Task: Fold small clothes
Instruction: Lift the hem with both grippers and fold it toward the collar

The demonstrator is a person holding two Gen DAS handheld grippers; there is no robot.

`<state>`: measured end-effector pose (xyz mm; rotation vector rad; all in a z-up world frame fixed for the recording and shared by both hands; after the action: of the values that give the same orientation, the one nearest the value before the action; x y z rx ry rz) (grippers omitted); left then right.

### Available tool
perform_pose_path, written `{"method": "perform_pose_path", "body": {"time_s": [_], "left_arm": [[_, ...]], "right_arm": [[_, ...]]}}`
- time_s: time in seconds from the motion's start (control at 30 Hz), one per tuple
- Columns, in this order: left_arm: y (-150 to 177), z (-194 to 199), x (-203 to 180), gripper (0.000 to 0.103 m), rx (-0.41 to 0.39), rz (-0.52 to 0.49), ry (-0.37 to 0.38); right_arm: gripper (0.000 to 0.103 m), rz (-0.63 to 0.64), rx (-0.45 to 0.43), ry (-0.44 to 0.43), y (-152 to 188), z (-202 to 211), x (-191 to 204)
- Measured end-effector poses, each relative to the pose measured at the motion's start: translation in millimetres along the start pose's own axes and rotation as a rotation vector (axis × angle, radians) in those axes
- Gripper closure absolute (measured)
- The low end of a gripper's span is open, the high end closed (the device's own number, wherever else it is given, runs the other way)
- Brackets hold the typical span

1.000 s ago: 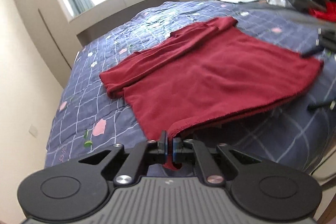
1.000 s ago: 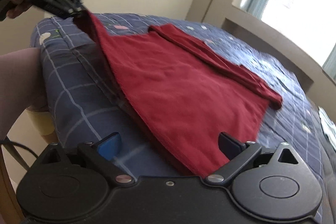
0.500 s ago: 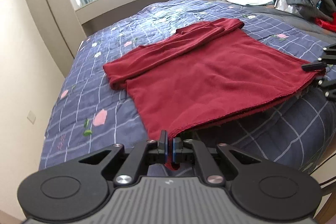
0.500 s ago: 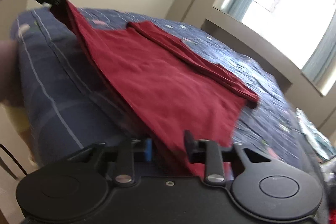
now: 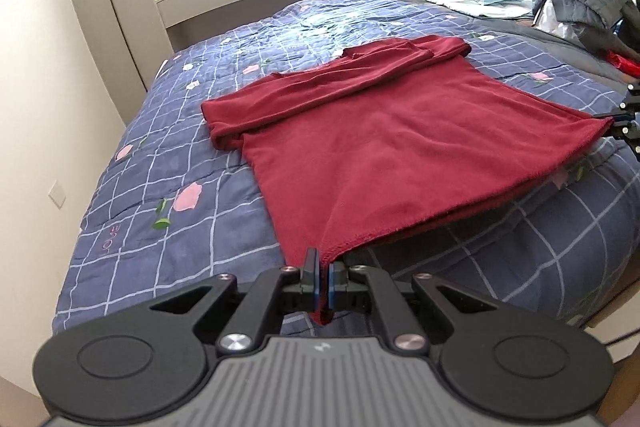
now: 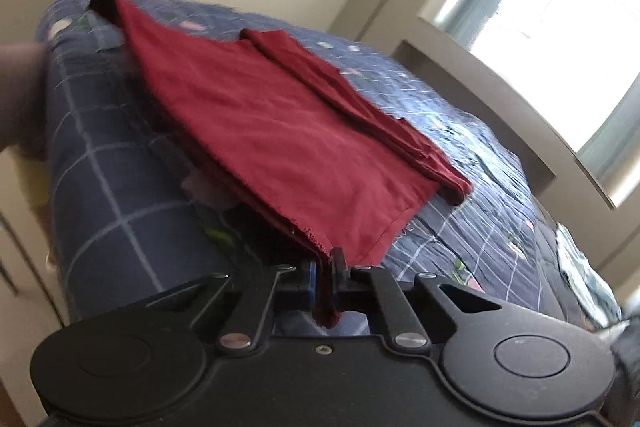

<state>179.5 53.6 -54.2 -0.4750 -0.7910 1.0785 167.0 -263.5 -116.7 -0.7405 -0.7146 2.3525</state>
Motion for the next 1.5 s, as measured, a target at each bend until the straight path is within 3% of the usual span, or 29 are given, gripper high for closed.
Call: {"method": "perform_pose_path", "body": {"time_s": [0.57,0.77,1.1,1.5], "left_arm": [[10,43,-7,0.100,0.019,-0.019,0.067],[-30,34,10,0.100,0.008,0.038,0.097],[-135,-42,63,0.100,0.059,0.219,0.141],[-229,-177,89,0.100,0.113,0.205,0.101]], "right_arm": [[0.098,0.087,0.093,-0.180,-7,47,0],[0.098,0.024,0.058,-0.190,-32,43,-33],[0.097,-0.050,0.027,-0.181,-95,9,-136],[0.097,-0.069,0.149,-0.210,-158,-110,-273]]}}
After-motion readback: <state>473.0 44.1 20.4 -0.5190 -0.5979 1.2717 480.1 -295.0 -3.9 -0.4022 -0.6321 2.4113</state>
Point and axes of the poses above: each gripper's, at about its wrist camera, not at the fingertips, and z roughly against the way its jaws point, x to its left, y to its underside, the point moved 4 cm from there along -z, roughly the way its jaws point, and after that the axes turned 13 degrees about -y, right-handed, at the moved point
